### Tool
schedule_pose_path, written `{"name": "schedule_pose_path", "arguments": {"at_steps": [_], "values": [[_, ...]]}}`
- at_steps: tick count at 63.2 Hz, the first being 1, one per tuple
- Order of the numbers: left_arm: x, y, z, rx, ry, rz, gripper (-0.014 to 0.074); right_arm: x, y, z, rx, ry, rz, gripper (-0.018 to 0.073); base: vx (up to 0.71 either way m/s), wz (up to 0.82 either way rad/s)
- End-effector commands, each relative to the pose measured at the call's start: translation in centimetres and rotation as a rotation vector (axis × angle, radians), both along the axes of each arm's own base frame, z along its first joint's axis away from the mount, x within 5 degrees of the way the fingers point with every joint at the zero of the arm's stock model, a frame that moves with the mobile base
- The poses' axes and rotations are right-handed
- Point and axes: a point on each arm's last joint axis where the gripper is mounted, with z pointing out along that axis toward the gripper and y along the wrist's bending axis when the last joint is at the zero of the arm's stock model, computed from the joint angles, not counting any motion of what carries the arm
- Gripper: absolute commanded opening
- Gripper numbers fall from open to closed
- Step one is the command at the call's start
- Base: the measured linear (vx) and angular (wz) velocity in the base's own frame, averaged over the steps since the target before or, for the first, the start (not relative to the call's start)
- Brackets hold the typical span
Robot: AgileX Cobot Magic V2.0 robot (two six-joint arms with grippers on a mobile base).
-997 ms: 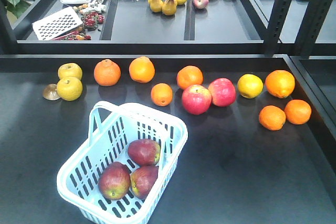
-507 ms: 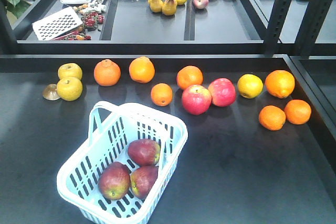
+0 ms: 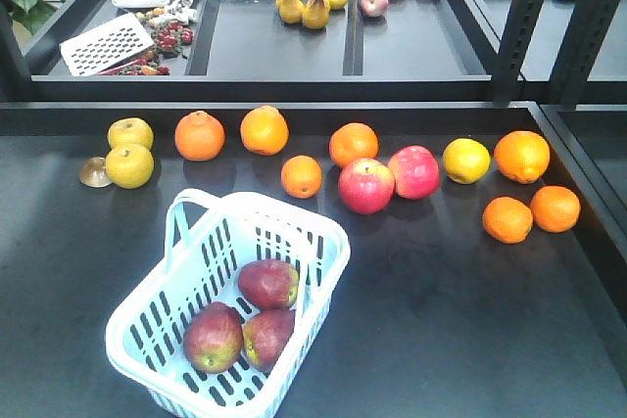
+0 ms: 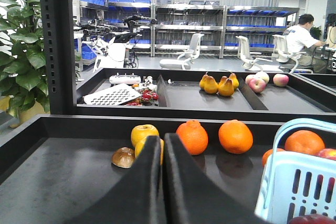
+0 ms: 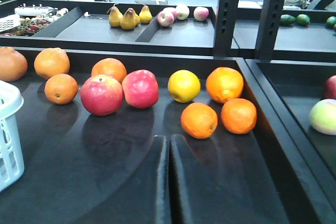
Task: Pick three apples into basket with both arms
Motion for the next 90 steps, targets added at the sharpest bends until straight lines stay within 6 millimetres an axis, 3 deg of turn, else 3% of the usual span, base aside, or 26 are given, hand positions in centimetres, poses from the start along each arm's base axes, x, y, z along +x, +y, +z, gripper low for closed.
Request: {"name": "schedule_pose_path", "arguments": {"at_steps": [1, 90], "values": [[-0.18, 0.0, 0.56, -0.01, -0.077, 0.0, -0.0007, 0.07, 0.06, 0.91, 0.016, -0.177, 0.004, -0.0008, 0.0, 0.0], [-0.18, 0.0, 0.56, -0.01, -0.077, 0.0, -0.0007, 0.04, 0.08, 1.4, 0.007, -0.227, 0.007, -0.0008, 0.0, 0.0]]}}
